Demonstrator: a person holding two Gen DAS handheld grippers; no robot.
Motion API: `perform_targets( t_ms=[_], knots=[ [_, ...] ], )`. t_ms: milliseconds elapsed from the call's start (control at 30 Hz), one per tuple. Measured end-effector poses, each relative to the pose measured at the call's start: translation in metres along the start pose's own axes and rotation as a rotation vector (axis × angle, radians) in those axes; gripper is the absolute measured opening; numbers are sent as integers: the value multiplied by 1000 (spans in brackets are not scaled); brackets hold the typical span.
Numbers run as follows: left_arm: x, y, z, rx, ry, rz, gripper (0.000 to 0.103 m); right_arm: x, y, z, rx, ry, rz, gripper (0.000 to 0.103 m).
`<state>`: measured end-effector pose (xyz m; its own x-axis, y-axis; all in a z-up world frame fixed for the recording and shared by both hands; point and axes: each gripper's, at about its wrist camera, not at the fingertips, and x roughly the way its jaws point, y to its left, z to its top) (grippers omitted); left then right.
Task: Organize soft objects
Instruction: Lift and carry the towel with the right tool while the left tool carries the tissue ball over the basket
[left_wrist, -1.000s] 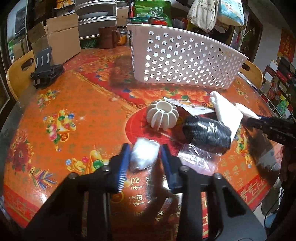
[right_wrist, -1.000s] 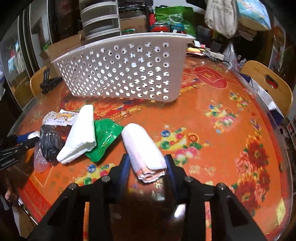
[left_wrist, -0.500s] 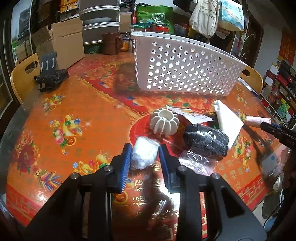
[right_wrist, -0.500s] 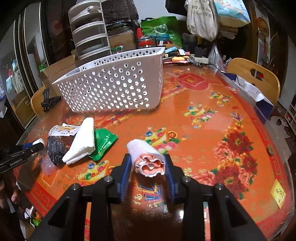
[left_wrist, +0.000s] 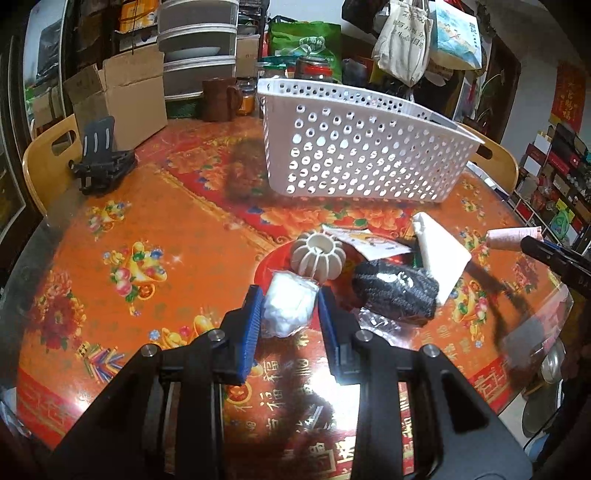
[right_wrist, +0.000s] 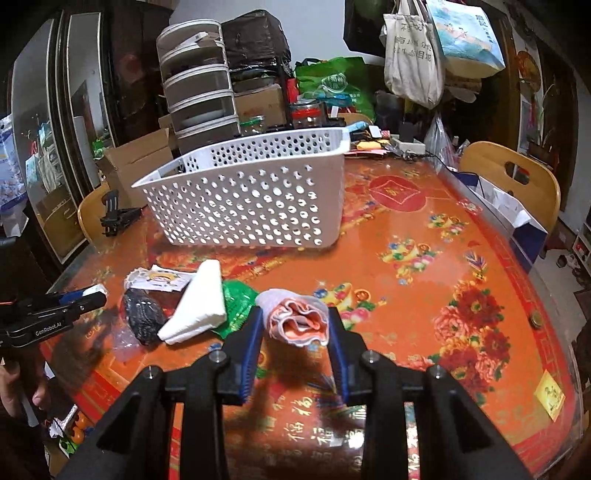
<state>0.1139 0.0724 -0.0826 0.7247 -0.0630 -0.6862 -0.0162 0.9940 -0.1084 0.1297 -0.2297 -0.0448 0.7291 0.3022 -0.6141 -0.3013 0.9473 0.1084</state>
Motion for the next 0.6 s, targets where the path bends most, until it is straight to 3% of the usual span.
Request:
perform_targets(
  t_ms=[333, 600],
  knots=[
    [-23, -14, 29, 32, -53, -16, 28, -29, 17, 25, -43, -77, 15, 32],
    [-46, -28, 74, 65, -113, -37, 28, -42, 27, 62, -76, -115, 18, 32]
  ],
)
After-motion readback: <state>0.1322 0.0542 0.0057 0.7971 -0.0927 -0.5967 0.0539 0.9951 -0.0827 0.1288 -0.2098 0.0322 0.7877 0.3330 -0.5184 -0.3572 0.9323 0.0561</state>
